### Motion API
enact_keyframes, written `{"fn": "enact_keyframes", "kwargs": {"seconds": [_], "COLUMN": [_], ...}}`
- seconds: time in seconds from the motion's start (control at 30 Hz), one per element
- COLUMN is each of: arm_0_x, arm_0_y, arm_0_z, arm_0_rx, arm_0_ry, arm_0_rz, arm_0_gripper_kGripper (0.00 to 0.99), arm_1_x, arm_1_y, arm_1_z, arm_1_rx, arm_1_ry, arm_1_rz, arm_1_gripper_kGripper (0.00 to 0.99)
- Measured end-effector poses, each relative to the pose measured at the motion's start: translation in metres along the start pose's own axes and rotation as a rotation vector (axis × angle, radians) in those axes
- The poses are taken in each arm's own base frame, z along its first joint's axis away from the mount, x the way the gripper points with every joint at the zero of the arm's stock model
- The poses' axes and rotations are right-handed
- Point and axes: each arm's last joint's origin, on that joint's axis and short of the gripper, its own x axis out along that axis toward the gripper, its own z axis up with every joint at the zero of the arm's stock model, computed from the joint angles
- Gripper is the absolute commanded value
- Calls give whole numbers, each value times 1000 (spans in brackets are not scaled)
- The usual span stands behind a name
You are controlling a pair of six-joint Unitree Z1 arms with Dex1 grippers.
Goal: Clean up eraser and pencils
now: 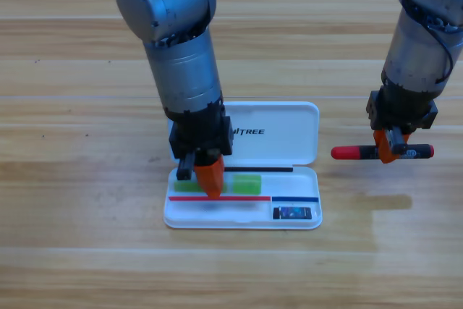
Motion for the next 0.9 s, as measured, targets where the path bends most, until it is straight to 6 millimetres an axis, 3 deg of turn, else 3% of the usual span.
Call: {"fn": "enact_keyframes", "kwargs": {"seconds": [0.9], "arm_0_x": [14], "arm_0_y": [2], "arm_0_z": [2], "arm_0_rx": [-15], "arm_0_ry": [6], "arm_0_rz": [-38], "arm_0_gripper_kGripper": [0], "arm_1_x": [-4], "arm_1_y": [7], "arm_1_z": [0], "arm_1_rx": [26], "arm_1_ry": [-1], "arm_1_rz": [0], "arm_1_gripper_kGripper": [0]}}
